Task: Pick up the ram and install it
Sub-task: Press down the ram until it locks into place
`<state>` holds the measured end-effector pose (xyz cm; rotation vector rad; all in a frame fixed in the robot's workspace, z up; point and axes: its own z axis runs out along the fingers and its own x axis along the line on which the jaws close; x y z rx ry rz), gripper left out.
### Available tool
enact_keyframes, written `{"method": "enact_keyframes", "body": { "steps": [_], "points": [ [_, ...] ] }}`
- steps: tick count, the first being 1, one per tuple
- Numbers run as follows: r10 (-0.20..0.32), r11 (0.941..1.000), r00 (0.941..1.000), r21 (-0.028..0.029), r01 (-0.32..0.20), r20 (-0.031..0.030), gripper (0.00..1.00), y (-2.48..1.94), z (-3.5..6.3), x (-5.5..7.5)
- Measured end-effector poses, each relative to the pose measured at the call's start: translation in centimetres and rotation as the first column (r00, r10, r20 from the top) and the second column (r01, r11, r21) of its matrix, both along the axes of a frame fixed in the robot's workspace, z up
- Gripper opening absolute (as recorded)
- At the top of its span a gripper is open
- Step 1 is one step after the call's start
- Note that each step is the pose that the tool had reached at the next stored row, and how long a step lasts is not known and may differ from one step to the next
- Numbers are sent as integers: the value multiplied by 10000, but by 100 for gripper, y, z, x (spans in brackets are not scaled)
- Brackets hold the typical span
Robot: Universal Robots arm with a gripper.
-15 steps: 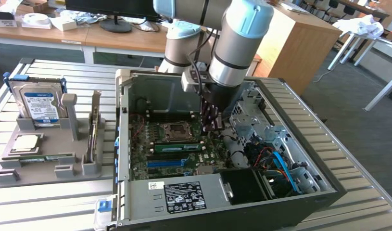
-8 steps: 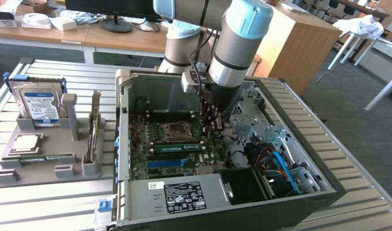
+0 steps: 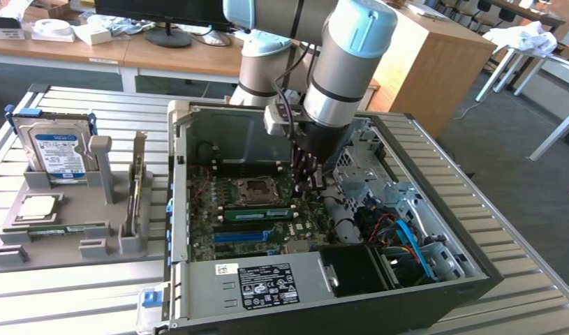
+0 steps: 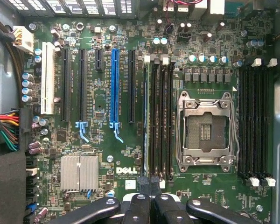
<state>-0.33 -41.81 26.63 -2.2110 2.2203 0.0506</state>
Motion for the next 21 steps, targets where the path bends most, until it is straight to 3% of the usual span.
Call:
{"method": "enact_keyframes", "body": {
  "steps": [21],
  "points": [
    [1, 10000, 10000, 1, -1, -1, 10, 0, -83, 0]
  ]
}}
